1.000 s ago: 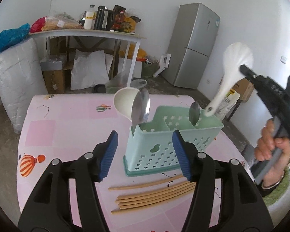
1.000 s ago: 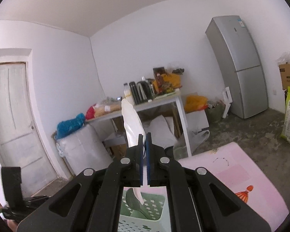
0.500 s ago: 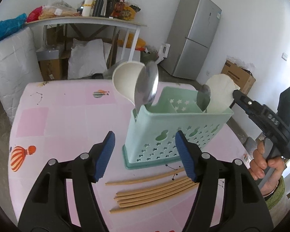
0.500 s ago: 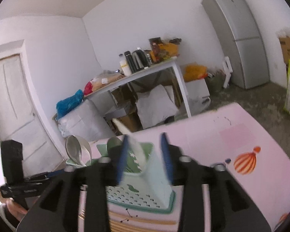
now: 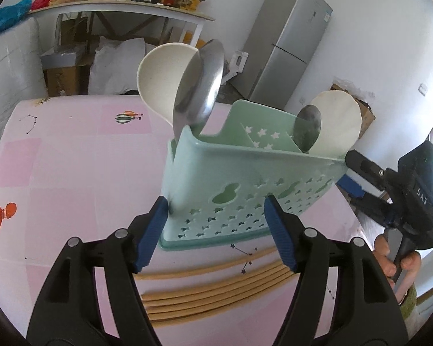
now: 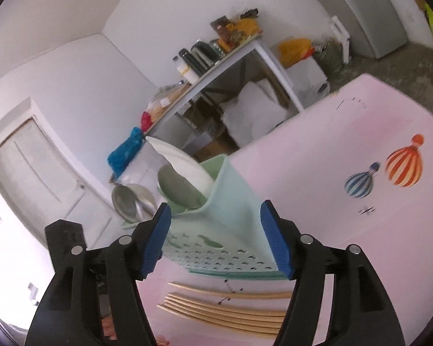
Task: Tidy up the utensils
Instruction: 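Move both tools down toward the wooden chopsticks beside the holder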
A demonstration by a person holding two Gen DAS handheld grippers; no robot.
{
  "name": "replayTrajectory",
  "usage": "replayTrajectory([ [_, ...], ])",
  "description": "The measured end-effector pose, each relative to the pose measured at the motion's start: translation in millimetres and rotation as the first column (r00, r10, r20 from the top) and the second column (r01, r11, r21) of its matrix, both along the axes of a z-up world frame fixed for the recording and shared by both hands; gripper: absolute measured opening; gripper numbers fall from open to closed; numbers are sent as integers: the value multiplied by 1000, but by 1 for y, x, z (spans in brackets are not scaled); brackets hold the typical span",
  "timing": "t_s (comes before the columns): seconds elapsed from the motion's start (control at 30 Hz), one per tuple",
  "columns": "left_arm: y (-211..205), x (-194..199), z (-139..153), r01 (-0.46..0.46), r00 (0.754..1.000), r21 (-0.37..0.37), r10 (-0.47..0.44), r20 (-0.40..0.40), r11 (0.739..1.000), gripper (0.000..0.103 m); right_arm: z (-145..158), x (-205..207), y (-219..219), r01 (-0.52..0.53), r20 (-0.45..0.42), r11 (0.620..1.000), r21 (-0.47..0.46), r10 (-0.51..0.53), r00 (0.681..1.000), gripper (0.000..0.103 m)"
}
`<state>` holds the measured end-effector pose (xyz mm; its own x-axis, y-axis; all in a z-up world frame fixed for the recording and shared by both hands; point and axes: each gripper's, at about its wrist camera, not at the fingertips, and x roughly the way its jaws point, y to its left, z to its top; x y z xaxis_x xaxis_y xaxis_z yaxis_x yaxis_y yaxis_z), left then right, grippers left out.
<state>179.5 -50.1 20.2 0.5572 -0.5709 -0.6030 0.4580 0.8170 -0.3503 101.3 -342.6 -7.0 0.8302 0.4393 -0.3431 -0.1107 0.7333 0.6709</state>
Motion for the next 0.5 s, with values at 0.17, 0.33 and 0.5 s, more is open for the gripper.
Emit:
replayTrajectory([
  [0.17,1,-4,0,-14,1000,-7,14,-9,1000,64,-4,3,5,-21,-8,1000,15,21,1000,67],
  [0.33,2,-16,2,-18,1000,3,19,-19,1000,63,-4,6,2,-37,-23,998,51,38,999,67],
  [0.5,4,-31,3,-39,999,20,40,-20,999,63,-4,4,4,-49,-40,996,69,51,998,67],
])
